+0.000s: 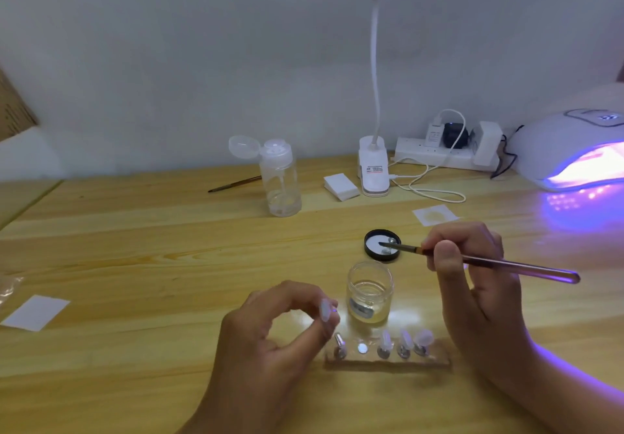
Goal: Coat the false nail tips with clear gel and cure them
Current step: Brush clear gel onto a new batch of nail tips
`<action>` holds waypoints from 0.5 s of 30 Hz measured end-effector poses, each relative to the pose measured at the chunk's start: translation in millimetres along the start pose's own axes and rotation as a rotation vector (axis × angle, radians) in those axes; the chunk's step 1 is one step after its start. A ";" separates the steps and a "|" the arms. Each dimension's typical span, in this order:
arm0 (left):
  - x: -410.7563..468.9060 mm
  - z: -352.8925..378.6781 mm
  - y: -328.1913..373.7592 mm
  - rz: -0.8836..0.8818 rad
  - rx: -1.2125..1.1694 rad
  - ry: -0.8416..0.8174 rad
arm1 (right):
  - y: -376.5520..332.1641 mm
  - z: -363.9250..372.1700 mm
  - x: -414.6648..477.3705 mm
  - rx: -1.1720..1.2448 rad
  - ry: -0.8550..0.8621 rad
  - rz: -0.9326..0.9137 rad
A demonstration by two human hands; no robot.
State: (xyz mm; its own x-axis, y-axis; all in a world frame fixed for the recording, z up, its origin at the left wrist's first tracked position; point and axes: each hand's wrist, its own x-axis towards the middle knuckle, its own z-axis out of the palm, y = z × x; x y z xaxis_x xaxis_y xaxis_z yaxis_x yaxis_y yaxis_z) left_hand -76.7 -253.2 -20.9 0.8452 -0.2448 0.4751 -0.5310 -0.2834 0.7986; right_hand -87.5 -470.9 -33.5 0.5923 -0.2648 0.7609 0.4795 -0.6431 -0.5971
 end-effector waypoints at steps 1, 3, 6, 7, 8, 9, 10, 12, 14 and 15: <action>2.4 0.1 -2.8 -0.033 -0.044 0.007 | 0.6 0.1 0.6 0.000 -0.003 0.000; 6.4 0.6 -11.2 -0.091 -0.149 0.008 | 1.3 -1.0 1.4 -0.013 -0.008 0.007; 8.5 1.2 -22.3 -0.176 -0.308 -0.012 | 2.1 -1.3 1.7 -0.038 0.000 0.030; 8.6 1.1 -24.9 -0.196 -0.335 -0.013 | 2.0 -0.3 2.0 -0.040 -0.001 0.037; 8.8 0.7 -27.2 -0.205 -0.343 -0.008 | 2.1 0.4 2.4 -0.040 -0.005 0.044; 9.0 0.4 -29.0 -0.209 -0.338 -0.002 | 2.3 0.9 2.8 -0.038 -0.011 0.052; 9.5 0.3 -30.2 -0.214 -0.335 0.003 | 2.7 1.2 3.0 -0.035 -0.016 0.059; 10.1 1.2 -30.9 -0.236 -0.347 0.007 | 3.2 0.9 3.0 -0.026 -0.022 0.061; 9.9 2.8 -29.8 -0.251 -0.357 -0.012 | 3.4 0.6 2.4 -0.024 -0.024 0.058; 10.0 3.0 -28.7 -0.255 -0.361 -0.024 | 3.3 0.4 2.3 -0.026 -0.023 0.058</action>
State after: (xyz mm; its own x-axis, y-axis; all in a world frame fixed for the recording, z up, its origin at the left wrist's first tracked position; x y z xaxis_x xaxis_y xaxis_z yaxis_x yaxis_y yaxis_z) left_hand -53.2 -250.3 -40.2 0.9425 -0.2320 0.2404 -0.2464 0.0031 0.9692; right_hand -84.2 -473.4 -33.8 0.6337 -0.2853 0.7191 0.4271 -0.6460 -0.6327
